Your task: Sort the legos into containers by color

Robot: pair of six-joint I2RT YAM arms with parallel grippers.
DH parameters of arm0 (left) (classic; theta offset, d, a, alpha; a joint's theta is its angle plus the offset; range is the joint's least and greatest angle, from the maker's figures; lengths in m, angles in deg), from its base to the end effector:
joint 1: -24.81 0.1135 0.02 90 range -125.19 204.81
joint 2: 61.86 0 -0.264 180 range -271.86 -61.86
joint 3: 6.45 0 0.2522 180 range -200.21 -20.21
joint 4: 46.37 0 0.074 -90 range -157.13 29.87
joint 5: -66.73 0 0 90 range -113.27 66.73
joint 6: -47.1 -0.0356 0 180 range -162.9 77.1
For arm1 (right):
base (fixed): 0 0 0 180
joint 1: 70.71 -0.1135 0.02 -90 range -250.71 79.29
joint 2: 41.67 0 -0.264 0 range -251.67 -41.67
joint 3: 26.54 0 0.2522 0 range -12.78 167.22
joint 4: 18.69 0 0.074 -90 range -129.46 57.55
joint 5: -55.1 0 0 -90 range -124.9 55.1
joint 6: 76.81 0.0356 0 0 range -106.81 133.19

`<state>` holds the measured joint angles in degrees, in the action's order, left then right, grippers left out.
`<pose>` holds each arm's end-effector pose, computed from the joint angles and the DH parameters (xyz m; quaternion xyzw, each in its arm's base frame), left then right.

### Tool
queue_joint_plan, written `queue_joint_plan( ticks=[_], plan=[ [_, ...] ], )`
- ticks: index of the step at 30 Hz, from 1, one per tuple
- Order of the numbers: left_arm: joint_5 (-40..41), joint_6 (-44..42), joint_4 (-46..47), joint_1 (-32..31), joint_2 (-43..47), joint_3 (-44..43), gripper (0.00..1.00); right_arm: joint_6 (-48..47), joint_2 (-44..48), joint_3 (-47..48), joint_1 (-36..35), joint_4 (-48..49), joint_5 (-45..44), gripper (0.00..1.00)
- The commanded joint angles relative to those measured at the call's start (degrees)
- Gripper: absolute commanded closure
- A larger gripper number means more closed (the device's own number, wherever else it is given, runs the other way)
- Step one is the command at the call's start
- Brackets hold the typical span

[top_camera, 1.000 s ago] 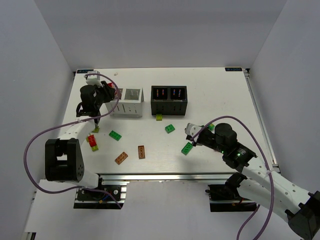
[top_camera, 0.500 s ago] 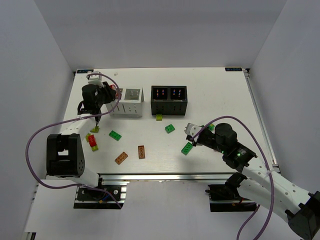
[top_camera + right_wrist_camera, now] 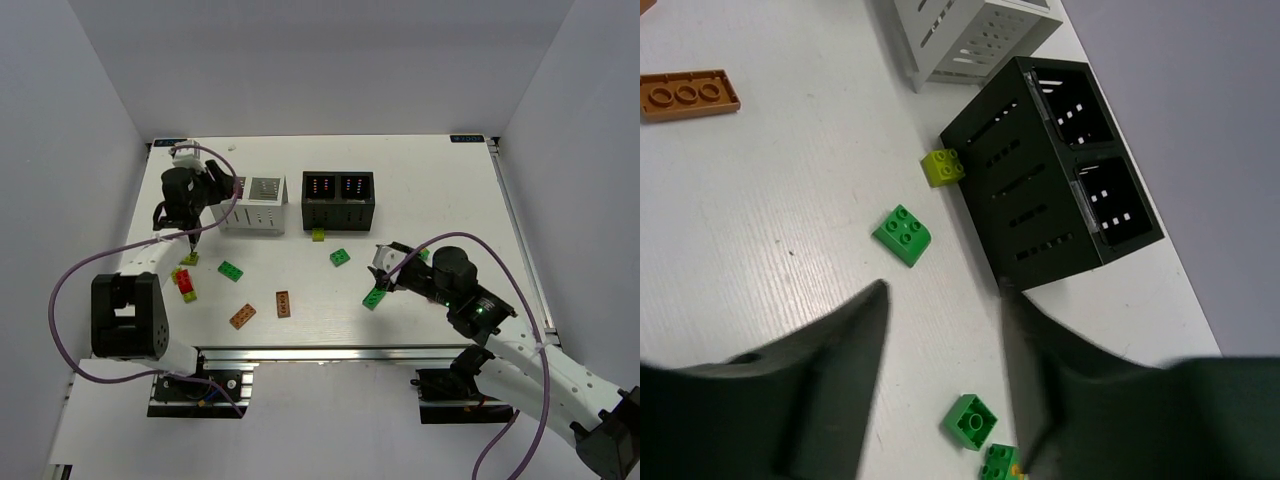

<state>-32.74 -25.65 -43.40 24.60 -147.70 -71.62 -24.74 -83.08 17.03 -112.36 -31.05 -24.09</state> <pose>0.3407 -0.0071 0.2546 -0.0711 0.8031 -0.1551 0.5710 0.1310 0.1255 0.2783 -0.5352 0.5482 0.0930 0.6359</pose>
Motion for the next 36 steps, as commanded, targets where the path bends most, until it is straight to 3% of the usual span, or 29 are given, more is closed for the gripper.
queue_joint_plan(
  ticks=[1, 2, 3, 7, 8, 17, 25, 29, 34, 36],
  plan=[
    [1.21, 1.9, 1.99, 0.12, 6.2, 0.26, 0.35, 0.49, 1.15, 2.01, 0.69, 2.1, -0.17, 0.41],
    [1.3, 2.69, 2.16, 0.12, 8.82, 0.7, 0.35, 0.93, 1.33, 1.93, 0.87, 2.45, -1.3, 0.32],
    [1.56, 3.65, 2.34, 0.12, 10.33, 1.75, 0.33, 1.37, 1.76, 1.67, 1.04, 3.07, -1.84, 0.11],
    [0.42, 8.49, 4.8, 0.12, 18.07, 5.26, 0.15, 5.67, 2.91, -0.26, 3.41, 7.55, -4.12, 0.11],
    [-0.27, 10.41, 5.24, 0.12, 19.38, 5.88, 0.02, 6.72, 3.17, -0.62, 3.76, 8.6, -4.13, 0.11],
    [0.51, 7.1, -1.08, -9.1, 29.32, 7.21, 0.02, 13.94, -3.32, 8.33, 10.88, -3.58, 5.43, 0.17],
    [-4.23, 6.21, -6.1, -13.85, 31.79, 8.79, 0.02, 11.66, -14.49, 14.49, 24.59, -20.82, 10.9, 0.17],
    [-3.36, 4.72, -7.33, -15.87, 33.11, 8.7, 0.02, 0.71, -14.32, 14.76, 28.46, -31.61, 8.89, 0.2],
    [-3.09, 4.8, -7.33, -15.88, 35.39, 8.62, 0.02, -7.4, -12.3, 13.8, 32.77, -38.22, 4.14, 0.23],
    [-3.01, 4.8, -6.98, -15.88, 36.18, 8.79, 0.02, -15.71, -11.77, 13.01, 34.17, -42.34, 3.96, 0.25]
  ],
)
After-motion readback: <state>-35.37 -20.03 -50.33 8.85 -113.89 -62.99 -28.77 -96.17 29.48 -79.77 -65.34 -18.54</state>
